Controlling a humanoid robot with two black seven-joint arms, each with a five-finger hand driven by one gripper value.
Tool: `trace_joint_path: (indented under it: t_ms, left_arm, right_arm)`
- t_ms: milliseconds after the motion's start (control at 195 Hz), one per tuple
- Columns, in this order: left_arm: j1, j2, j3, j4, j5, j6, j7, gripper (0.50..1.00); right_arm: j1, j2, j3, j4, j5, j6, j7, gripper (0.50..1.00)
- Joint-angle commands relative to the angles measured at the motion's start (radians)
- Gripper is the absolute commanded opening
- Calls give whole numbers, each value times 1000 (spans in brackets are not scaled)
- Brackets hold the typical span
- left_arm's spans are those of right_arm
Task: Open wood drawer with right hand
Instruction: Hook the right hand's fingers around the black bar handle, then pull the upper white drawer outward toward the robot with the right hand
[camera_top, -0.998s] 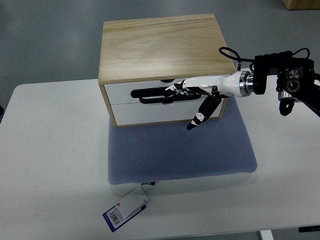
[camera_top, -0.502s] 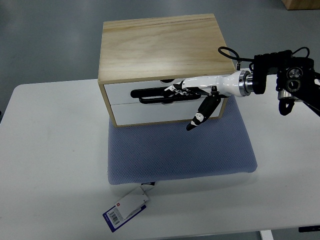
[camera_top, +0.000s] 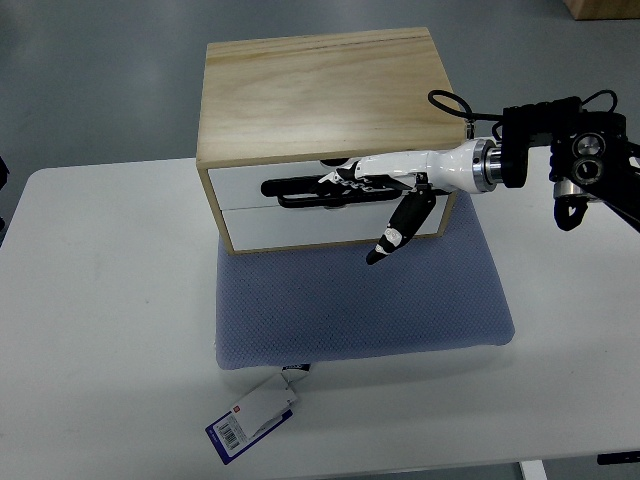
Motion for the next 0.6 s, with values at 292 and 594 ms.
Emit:
trace_joint_path:
  t_ms: [292,594]
  left_arm:
    - [0,0,0,0,0,0,-1,1000]
    - [0,0,0,0,0,0,-1,1000]
  right_arm:
    - [-20,-18,2,14,16,0,-121,950]
    - [-18,-32,0,17,77,0,-190,950]
